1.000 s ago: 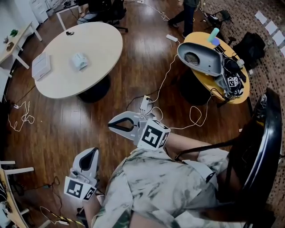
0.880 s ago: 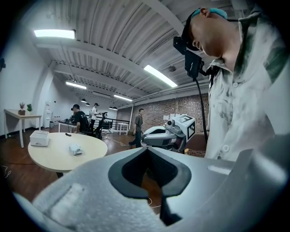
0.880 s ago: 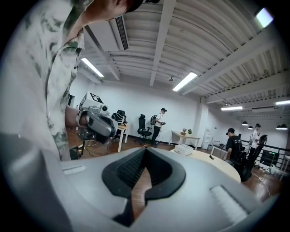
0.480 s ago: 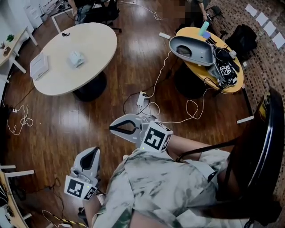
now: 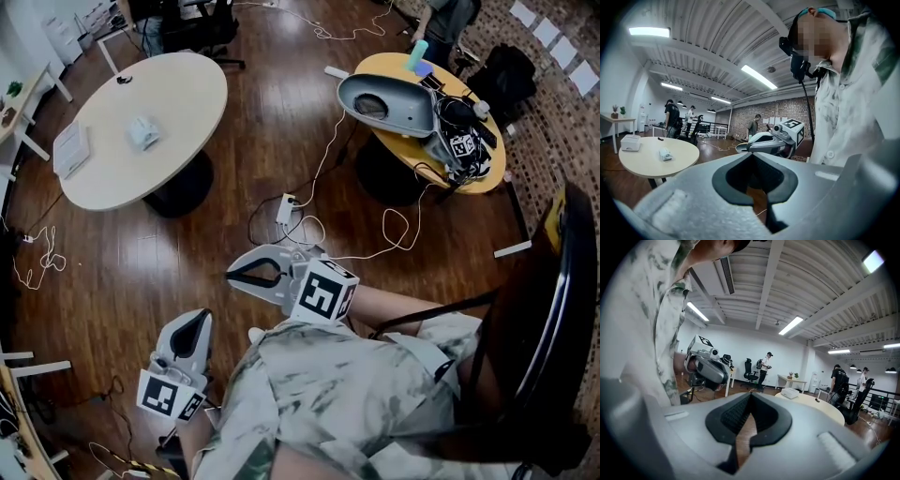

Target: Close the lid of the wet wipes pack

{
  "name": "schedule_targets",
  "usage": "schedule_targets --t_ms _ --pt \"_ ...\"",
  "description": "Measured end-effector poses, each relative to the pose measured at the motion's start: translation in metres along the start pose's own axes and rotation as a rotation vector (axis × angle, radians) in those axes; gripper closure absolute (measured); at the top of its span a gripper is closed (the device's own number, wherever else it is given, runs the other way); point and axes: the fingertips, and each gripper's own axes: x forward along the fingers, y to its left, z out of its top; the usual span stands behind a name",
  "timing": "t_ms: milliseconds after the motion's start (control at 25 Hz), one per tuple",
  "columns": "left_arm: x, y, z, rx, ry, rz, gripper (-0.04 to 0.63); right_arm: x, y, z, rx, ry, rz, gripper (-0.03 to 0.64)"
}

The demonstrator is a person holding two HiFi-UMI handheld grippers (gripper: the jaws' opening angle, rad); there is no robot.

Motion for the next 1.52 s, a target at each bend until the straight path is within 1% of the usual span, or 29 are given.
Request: schedule_targets --t_ms 240,480,920,1520 --pt "0.023 -0.022 -0.003 0.003 0.016 -0.005 0.595 -0.03 0.0 -0.019 0.017 0.024 0.003 0.614" --pt "0.028 -0.031 -0.005 -0.006 0.021 0.008 0.595 -0.041 0.004 -0.021 0.015 0.022 0.019 0.614" --pt "0.021 -0.037 -0.007 -0.011 0.015 0.027 0.595 -0.045 0.014 -0.006 0.015 0.027 0.043 0.614" --pt "0.017 -0.038 -0.008 -0.01 0.012 0.027 0.595 -0.043 0.02 -0.009 -0.001 0.016 0.042 0.614"
